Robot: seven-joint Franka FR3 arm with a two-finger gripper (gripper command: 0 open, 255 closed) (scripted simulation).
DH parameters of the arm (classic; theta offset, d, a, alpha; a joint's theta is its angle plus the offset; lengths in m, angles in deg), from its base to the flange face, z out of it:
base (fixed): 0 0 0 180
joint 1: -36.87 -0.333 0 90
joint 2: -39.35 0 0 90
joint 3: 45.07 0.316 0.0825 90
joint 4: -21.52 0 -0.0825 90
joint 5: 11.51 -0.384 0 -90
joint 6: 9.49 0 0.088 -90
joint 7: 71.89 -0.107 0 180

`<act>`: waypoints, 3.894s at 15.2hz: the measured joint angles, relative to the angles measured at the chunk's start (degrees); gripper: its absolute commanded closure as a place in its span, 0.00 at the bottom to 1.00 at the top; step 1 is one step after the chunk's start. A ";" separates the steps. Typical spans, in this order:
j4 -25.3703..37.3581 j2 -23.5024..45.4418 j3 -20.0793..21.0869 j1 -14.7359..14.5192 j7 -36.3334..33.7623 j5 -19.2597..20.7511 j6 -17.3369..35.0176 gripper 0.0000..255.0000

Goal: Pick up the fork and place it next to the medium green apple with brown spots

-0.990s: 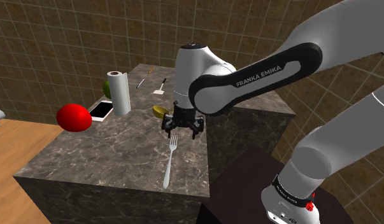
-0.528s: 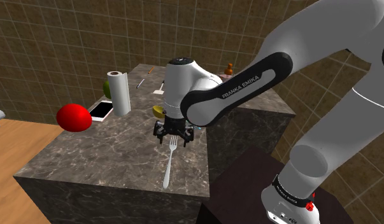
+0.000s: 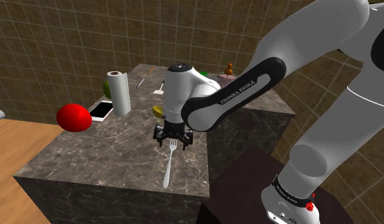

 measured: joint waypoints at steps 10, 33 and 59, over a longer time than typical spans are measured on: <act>0.09 -0.21 0.00 -0.01 0.00 0.05 -0.26 1.00; 7.46 -11.46 -4.26 -2.22 7.64 -8.91 -16.34 1.00; 40.70 13.35 -5.60 1.73 5.72 8.79 -30.54 1.00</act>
